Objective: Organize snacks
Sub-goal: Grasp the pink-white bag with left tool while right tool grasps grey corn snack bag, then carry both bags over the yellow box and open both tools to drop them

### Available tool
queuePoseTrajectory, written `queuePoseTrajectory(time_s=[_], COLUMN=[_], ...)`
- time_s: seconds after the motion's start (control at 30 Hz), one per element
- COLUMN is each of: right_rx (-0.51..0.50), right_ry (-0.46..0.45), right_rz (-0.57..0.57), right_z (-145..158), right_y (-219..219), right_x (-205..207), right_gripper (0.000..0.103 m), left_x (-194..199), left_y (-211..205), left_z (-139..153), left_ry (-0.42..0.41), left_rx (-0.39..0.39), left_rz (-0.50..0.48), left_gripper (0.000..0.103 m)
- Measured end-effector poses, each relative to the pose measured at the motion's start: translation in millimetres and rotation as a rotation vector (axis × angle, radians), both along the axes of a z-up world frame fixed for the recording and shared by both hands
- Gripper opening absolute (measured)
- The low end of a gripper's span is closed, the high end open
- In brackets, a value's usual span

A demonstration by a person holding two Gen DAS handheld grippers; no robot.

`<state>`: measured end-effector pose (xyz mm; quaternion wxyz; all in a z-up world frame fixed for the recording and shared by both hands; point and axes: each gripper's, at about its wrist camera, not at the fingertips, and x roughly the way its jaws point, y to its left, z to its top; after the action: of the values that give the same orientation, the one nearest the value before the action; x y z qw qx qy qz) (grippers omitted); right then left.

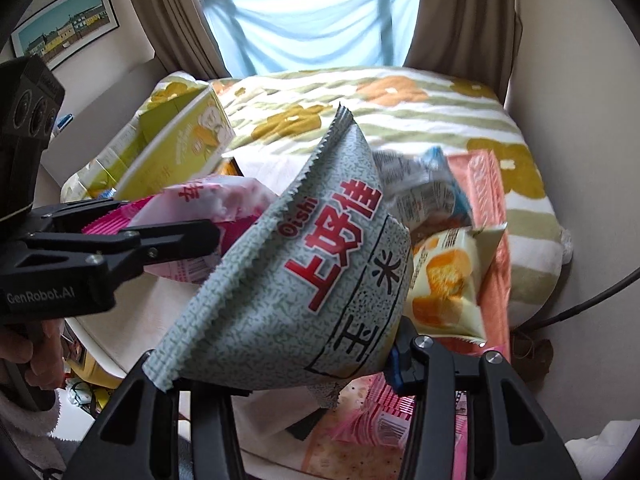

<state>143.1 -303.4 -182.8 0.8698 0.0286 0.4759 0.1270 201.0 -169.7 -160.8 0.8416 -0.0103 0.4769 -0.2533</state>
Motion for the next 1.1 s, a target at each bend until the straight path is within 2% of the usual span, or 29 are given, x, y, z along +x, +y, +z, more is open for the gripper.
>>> queuePoseTrajectory(time_s=[0.3,0.53,0.67,0.8,0.93,1.1], right_rx=[0.046,0.072,0.076,0.079,0.075,0.066], right_ry=[-0.097,-0.153,-0.174,-0.168,-0.155,-0.107], right_rz=[0.012,0.050,0.082,0.107,0.125,0.116], right_z=[55.4,88.3,96.8,92.8,82.6,65.4], right_y=[43.5,113.8,161.3,196.9,231.8,265.8], right_x=[13.8,52.4,78.7,104.9,129.4,151.2], right_gripper=[0.043,0.043,0.043,0.043,0.043,0.043], left_x=[7.0,39.6,64.5,90.9,119.3,154.1], left_y=[68.7,151.9,203.1,246.4,287.0,314.1], left_z=[64.0,83.3,82.6,71.6,52.4,20.0], left_ry=[-0.116,-0.117,-0.112,-0.087,-0.060,-0.005], left_rx=[-0.013,-0.028,-0.002,0.015,0.050,0.090], left_rz=[0.073,0.154,0.192,0.218,0.236,0.218], left_gripper=[0.048,0.048,0.048,0.048,0.048,0.048])
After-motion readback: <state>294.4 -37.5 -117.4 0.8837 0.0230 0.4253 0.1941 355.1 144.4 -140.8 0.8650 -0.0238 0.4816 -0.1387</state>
